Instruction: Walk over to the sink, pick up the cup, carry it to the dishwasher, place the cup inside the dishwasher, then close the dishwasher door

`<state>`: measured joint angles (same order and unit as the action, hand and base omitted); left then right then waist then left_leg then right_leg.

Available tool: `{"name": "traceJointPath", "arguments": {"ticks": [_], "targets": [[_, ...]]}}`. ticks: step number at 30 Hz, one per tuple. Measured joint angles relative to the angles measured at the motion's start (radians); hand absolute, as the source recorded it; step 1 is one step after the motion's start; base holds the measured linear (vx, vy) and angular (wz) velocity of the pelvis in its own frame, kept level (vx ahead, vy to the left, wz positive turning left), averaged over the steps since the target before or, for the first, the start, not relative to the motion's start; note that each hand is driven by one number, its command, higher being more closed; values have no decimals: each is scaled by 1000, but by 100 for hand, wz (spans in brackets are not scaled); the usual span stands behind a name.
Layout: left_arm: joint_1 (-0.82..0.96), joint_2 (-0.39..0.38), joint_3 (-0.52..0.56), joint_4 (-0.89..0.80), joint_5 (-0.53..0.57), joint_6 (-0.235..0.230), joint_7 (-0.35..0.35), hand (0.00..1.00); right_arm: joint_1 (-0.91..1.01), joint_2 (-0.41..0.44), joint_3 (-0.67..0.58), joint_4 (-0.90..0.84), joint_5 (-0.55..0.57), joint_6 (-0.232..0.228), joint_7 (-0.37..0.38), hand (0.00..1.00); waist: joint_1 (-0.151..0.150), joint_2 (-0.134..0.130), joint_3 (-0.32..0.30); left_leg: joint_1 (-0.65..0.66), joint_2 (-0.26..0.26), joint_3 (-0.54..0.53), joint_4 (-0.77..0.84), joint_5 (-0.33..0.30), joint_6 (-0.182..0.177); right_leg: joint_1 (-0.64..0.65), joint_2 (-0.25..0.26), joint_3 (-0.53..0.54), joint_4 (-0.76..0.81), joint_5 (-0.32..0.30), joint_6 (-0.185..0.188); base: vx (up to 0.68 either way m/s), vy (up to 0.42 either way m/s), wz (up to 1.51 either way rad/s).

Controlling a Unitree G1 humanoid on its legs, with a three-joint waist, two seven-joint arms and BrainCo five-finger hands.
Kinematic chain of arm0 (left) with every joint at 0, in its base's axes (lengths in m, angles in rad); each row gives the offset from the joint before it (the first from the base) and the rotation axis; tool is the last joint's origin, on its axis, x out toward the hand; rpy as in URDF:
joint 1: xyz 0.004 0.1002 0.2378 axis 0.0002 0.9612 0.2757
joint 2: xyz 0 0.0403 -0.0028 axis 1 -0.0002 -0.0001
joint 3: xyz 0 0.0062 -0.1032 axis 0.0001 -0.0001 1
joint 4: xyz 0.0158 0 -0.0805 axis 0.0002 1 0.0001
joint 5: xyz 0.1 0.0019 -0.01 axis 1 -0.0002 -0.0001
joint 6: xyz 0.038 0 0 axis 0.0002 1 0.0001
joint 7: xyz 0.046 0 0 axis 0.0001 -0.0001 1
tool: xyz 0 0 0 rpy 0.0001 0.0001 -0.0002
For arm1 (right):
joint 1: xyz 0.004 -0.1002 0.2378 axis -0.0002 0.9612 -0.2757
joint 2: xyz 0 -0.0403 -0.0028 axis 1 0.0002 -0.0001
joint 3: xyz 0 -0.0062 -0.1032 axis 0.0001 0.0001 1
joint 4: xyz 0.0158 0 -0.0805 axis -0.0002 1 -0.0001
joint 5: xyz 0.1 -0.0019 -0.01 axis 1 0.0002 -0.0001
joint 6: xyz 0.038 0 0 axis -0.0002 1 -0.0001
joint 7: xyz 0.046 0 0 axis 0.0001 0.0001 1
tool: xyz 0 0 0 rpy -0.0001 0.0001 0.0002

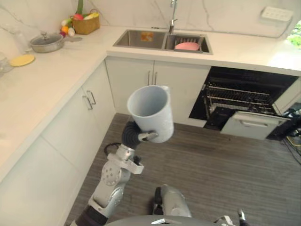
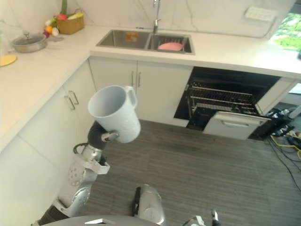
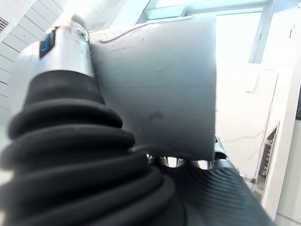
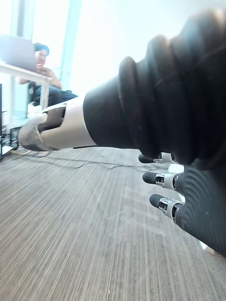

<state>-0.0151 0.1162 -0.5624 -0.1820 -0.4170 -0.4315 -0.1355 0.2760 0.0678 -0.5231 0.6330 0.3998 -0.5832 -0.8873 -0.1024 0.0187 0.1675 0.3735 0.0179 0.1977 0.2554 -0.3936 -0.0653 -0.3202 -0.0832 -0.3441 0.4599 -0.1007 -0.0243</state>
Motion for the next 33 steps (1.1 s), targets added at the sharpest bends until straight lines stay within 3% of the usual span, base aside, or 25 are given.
{"name": "traceJointPath", "arguments": {"ticks": [1,2,3,5,7,8,9,10,11,13,14,15,16,17,19,21,22,23,25,26,27,29,30,32,33], "targets": [[11,3,-7,-11,-12,0,-22,100,23,2,8,-31,-14,-19,-32,0,-5,-9,0,28,-7,10,40,-22,-28,41,1,-38,-109,143,-52,551,19,-43],[22,-10,-5,-9,-14,3,-32,100,28,-17,14,-66,-26,-30,-50,0,-2,22,10,57,27,39,87,-48,-30,53,26,-60,-63,168,-113,767,14,-131],[32,-4,13,-37,-12,12,-40,100,10,-21,30,-127,-56,-31,-54,0,18,50,5,86,52,146,163,-28,-28,51,36,-120,24,70,-169,717,1,-149],[19,-8,10,-43,-11,9,-41,100,5,-9,47,-191,-54,-31,-54,0,13,58,-1,87,80,190,272,25,15,46,48,-117,125,-41,-168,580,-20,-112],[9,-17,-15,-46,-10,9,-46,100,14,-10,44,-271,-54,-28,-61,0,11,73,-14,39,121,172,429,158,44,79,81,-102,142,-110,-149,475,-32,-45],[8,-27,-30,-49,-11,9,-46,100,28,-10,36,-342,-54,-28,-61,0,5,76,-16,-26,146,136,559,341,47,120,101,-90,126,-142,-138,571,-5,-44],[20,-46,-34,-60,-10,10,-44,100,35,-6,43,-433,-53,-33,-52,0,13,71,-21,-145,160,63,734,575,38,178,131,-38,72,-159,-128,479,5,-42],[21,-47,-34,-65,-9,10,-42,100,33,-6,46,-446,-53,-35,-50,0,14,70,-21,-179,166,51,777,561,39,187,139,-30,61,-160,-127,465,8,-66],[29,-54,-33,-87,-2,10,-33,100,28,-6,66,-501,-54,-45,-24,0,24,67,-19,-324,193,14,936,451,46,229,172,4,5,-159,-125,258,-8,-58],[53,-57,-26,-91,8,9,-19,100,22,-13,101,-574,-58,-49,26,0,65,42,-24,-479,212,-10,970,292,69,305,197,70,-78,-159,-113,435,2,-112],[84,-58,-25,-90,9,-1,-17,100,16,-17,127,-631,-66,-49,65,0,83,25,-33,-536,220,3,876,205,71,362,203,127,-132,-159,-106,557,23,-126],[99,-60,-25,-90,9,-8,-18,100,8,-20,134,-661,-83,-48,81,0,88,20,-36,-554,219,8,799,169,69,391,204,154,-156,-159,-101,489,41,-132],[130,-67,-26,-91,9,-20,-19,100,-22,-38,151,-709,-115,-42,119,0,97,12,-41,-566,210,24,586,130,64,429,200,218,-177,-161,-90,619,165,-139],[151,-67,-22,-90,13,-29,-16,100,-47,-65,168,-731,-133,-38,161,0,106,5,-45,-566,170,-15,339,137,45,450,187,282,-175,-180,-69,418,149,-143],[180,-65,-19,-81,52,-54,4,100,-95,-94,178,-732,-131,-20,206,0,120,-3,-50,-572,102,-155,98,210,0,477,165,374,-159,-218,-14,616,335,-146],[198,-64,-8,-79,81,-66,27,100,-98,-102,178,-733,-120,-18,238,0,138,-8,-52,-583,70,-196,53,337,-4,518,137,444,-143,-255,37,655,415,-136],[204,-48,-7,-78,87,-75,37,100,-82,-80,182,-726,-107,-9,249,0,141,-51,-71,-560,41,-162,83,334,-10,531,89,467,-114,-280,69,635,372,-78],[200,-48,-13,-79,88,-75,38,100,-76,-66,182,-728,-84,2,264,0,124,-77,-86,-543,19,-127,121,290,28,515,56,449,-54,-270,88,623,359,-65],[191,-34,-12,-74,91,-75,50,100,-94,-61,196,-707,-80,13,309,0,137,-107,-80,-457,20,-89,77,256,49,435,16,358,146,-205,118,452,280,-65],[189,-28,0,-66,99,-75,60,100,-113,-57,196,-680,-80,14,330,0,133,-109,-76,-405,20,-85,39,256,49,418,-4,309,201,-202,121,417,238,-76],[182,-26,33,-45,113,-71,70,100,-147,-59,198,-628,-78,18,358,0,125,-96,-68,-303,35,-81,-24,253,54,421,-32,190,233,-233,83,365,160,-64],[173,-27,104,-39,116,-67,88,100,-175,-60,245,-576,-79,23,385,0,135,-57,-84,-218,84,-62,-72,251,57,354,-52,49,187,-268,33,320,116,-90],[161,-27,128,-39,117,-64,90,100,-177,-60,272,-577,-81,31,385,0,137,-48,-91,-218,98,-55,-72,250,55,307,-59,31,119,-261,33,221,71,-67],[132,-25,150,-40,117,-51,93,100,-191,-60,291,-576,-86,48,384,0,126,-48,-93,-212,108,-16,-76,218,5,202,-107,37,-83,-91,29,220,54,-30],[129,-11,165,-40,120,-47,100,100,-207,-58,306,-571,-85,58,385,0,131,-75,-106,-202,99,10,-74,174,-16,151,-122,70,-185,214,-28,216,47,-34]]}}
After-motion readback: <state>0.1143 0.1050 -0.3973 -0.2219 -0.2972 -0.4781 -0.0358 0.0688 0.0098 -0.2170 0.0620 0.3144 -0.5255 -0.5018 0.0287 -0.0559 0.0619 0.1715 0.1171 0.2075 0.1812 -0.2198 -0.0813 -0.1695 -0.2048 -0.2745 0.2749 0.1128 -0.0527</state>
